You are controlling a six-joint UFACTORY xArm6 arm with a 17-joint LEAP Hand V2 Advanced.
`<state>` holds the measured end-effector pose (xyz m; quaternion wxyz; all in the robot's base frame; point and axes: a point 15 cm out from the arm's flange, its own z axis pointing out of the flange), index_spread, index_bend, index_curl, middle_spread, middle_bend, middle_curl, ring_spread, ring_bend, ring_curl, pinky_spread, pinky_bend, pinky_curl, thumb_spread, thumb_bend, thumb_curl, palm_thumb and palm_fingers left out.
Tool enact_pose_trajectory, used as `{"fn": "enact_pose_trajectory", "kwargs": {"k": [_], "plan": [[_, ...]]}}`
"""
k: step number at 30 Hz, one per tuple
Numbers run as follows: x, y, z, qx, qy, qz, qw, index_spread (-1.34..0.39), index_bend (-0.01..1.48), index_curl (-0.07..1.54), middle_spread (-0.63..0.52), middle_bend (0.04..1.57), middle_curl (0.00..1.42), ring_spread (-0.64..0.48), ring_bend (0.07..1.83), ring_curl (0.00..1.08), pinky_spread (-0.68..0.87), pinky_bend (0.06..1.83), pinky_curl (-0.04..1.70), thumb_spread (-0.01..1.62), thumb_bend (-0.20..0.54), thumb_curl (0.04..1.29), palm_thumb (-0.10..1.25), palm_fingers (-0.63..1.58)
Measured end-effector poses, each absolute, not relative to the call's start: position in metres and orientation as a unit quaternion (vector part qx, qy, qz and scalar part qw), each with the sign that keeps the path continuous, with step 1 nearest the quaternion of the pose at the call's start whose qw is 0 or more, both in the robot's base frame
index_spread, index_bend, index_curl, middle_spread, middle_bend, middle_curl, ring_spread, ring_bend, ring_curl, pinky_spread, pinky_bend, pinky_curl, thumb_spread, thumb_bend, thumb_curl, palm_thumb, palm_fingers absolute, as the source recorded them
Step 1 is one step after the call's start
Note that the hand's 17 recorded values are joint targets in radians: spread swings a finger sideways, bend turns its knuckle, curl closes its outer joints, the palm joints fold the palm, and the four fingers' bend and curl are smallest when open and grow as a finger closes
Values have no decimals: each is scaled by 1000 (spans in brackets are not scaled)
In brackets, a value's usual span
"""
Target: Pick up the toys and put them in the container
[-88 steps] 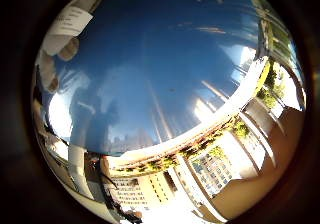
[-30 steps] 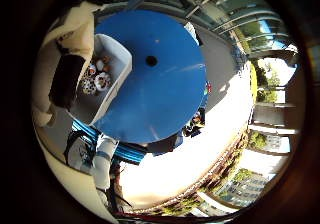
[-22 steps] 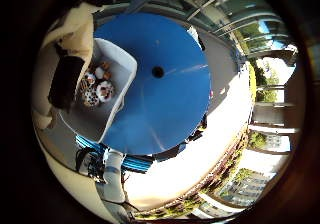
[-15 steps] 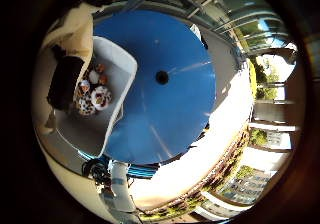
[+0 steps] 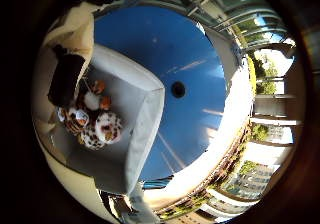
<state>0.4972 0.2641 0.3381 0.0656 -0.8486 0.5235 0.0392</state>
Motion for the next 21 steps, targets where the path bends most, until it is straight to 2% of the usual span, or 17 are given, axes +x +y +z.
{"fn": "enact_pose_trajectory", "kwargs": {"k": [2,5,6,7,8,10,13,15,21], "plan": [[495,264,337,-849,523,42,62,-1096,624,1213,-171,1268,989,-39,1513,749,156,1329,1080,1173,-22,618,874,774],[490,261,335,-851,521,48,52,-1036,551,1184,-143,1116,897,36,1352,680,201,1293,1019,1153,-42,602,813,709],[486,259,332,-852,519,54,43,-962,403,1154,-132,888,837,77,1266,679,232,1313,1030,1138,-49,593,785,222],[481,257,328,-853,518,61,33,-904,364,1119,-100,723,768,119,1160,669,261,1246,1019,1128,-53,581,755,-79],[478,257,324,-855,514,66,25,-880,349,1099,-82,665,729,137,1083,630,276,1195,989,1123,-53,576,743,-162],[474,258,318,-861,504,72,15,-773,256,1014,-33,504,613,194,856,482,329,1057,885,1109,-47,555,711,-197],[474,259,313,-864,498,75,12,-661,156,905,1,359,522,241,695,384,377,902,786,1099,-40,533,692,-188],[474,259,313,-866,494,75,12,-600,94,803,32,275,475,267,621,346,410,830,728,1092,-42,511,671,-188],[471,257,327,-869,490,70,20,-504,92,620,78,167,408,299,512,307,464,751,637,1085,-40,464,639,-133]]}}
